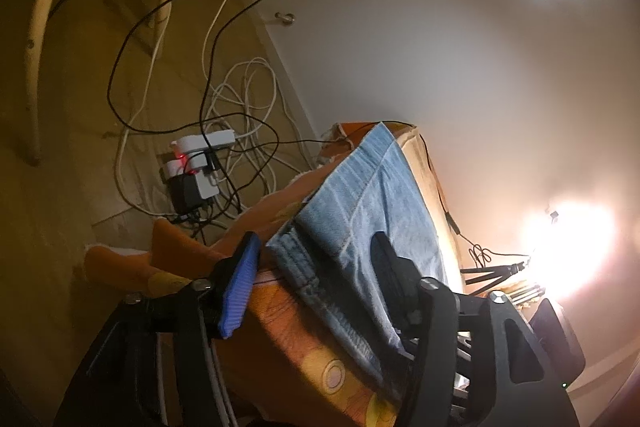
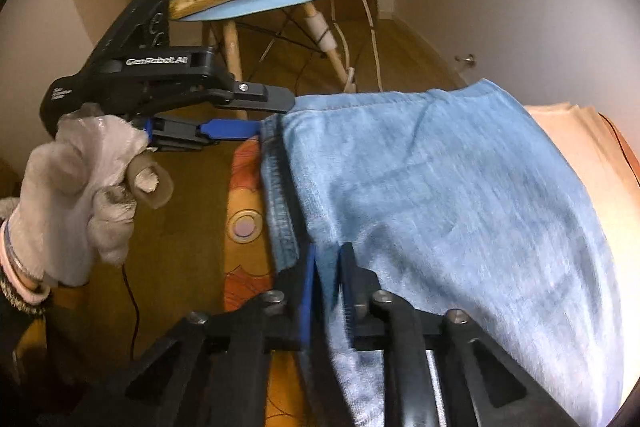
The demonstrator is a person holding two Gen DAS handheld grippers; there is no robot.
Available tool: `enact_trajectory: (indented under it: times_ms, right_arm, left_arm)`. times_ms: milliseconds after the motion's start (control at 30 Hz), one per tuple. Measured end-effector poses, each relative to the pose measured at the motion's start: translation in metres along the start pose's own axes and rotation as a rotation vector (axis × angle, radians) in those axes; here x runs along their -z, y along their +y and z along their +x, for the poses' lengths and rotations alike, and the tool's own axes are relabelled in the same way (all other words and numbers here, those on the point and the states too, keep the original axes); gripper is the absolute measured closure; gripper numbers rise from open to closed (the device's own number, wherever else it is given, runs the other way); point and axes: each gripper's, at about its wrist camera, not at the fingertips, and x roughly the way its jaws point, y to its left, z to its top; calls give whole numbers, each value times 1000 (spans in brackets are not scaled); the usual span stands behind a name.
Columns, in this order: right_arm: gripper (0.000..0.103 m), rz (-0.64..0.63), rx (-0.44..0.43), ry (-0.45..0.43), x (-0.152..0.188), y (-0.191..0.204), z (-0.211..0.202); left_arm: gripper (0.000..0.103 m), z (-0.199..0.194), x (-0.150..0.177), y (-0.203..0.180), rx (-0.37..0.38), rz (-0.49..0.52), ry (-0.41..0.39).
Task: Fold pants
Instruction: 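Close the right tool on the jeans' end while the left tool closes beside it, then lift the gripped jeans end with both tools and carry it over the legs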
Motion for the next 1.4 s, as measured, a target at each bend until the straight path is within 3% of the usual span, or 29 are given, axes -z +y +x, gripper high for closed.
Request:
enact_trajectory:
  times_ms: [200,433,667,867,900,967,1000,1067,1200,1300,1400]
  right_arm:
    - [97,21,-73,-39,0,-2,-15]
    - [97,3,-91,11,8,0,-5]
    - [84,135,-184,-24,14,-22,-13]
    - [79,224,-233,-38,27,-37,-29]
    - [78,227,-231,-44,28,-39,-35]
    - [76,225,-222,-55,29,-42,-46]
    - [75,226,-214,-63,28,-45,-53]
    - [66,231,-200,-79,24,-49,-62]
    - [58,249,-155,-113,9,-66,-80]
    - [36,281,-163,-106,-11,-80,-81]
    - [33,321,-198,-73,-46,-97,-66]
  left_arm:
    - [43,1,-3,-5,1,6,-4]
    - [45,7,-2,-16,-37,55,-22]
    - [46,8,1,-43,-38,167,-72]
    - [47,25,3,-52,-128,223,-62]
    - [50,26,5,-55,-147,243,-71]
    - [83,28,6,-57,-186,272,-89]
    - [86,27,5,-55,-187,276,-95]
    - [91,24,6,-53,-152,282,-113]
    - [92,12,17,-61,-103,359,-157]
    - [92,9,29,-74,-69,425,-165]
    - [92,12,45,-91,-46,508,-148]
